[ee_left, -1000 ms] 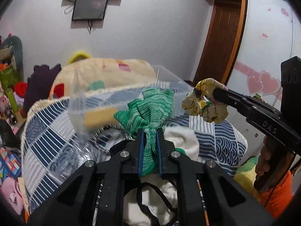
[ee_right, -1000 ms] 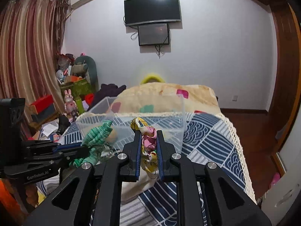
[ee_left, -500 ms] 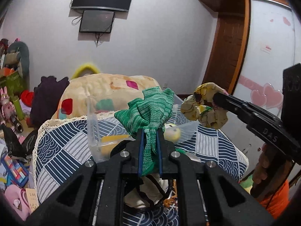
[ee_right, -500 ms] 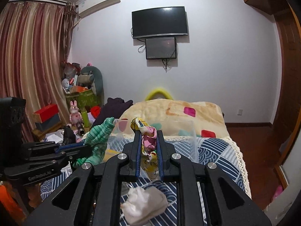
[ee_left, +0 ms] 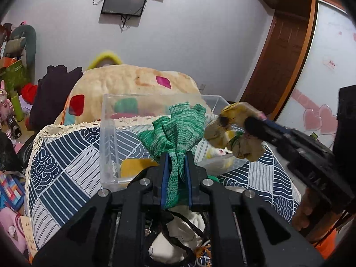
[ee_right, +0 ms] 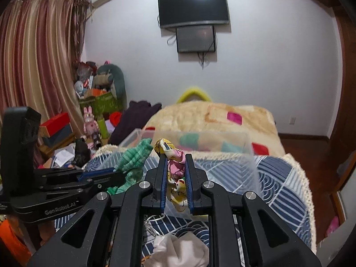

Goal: Organize soft objects
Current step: 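Place the glove into the box with the left tool while the right tool drops the scrunchie in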

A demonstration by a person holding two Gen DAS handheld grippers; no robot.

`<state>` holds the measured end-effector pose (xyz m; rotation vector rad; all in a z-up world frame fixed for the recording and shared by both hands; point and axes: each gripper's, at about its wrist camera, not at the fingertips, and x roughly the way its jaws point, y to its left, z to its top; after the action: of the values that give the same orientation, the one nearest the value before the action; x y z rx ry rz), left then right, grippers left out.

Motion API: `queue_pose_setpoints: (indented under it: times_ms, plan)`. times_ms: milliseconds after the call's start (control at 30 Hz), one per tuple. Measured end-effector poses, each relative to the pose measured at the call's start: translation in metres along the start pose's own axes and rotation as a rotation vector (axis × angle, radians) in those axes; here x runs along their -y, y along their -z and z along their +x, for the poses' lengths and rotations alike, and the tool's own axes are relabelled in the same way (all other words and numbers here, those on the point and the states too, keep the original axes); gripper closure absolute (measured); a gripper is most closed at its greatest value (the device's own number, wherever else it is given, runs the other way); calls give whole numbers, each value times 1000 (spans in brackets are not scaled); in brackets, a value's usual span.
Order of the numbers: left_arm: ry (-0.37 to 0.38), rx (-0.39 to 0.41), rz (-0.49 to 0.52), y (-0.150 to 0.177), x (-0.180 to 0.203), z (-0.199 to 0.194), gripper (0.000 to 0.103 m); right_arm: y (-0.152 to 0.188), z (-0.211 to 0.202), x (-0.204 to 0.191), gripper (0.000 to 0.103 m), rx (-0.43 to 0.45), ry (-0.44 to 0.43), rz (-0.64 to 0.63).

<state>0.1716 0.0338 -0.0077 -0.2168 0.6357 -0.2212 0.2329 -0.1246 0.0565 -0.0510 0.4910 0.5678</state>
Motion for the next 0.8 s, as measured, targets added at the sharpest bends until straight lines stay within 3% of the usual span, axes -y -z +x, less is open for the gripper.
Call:
queue_pose_setpoints:
  times_ms: [233,400,567,633,700,800]
  plan:
    - [-9,-16,-3,-10,2,12,77,6,24,6,90,-83,2,8]
    - [-41,14,1,-18,4,16,52,7,26,7,90,-108,9,0]
    - [-57,-9,26,-23,6,27,52,7,28,6,88,-126,18,-11]
    - [-69,-20,29,-23,4,30,52,7,27,7,81,-132,15,-13]
    - [-71,-17,21,-23,2,28,51,8,27,9,57,-139,18,-11]
    - [-83,3,14,-24,-1,24,47,11,21,10,51,-123,41,-14]
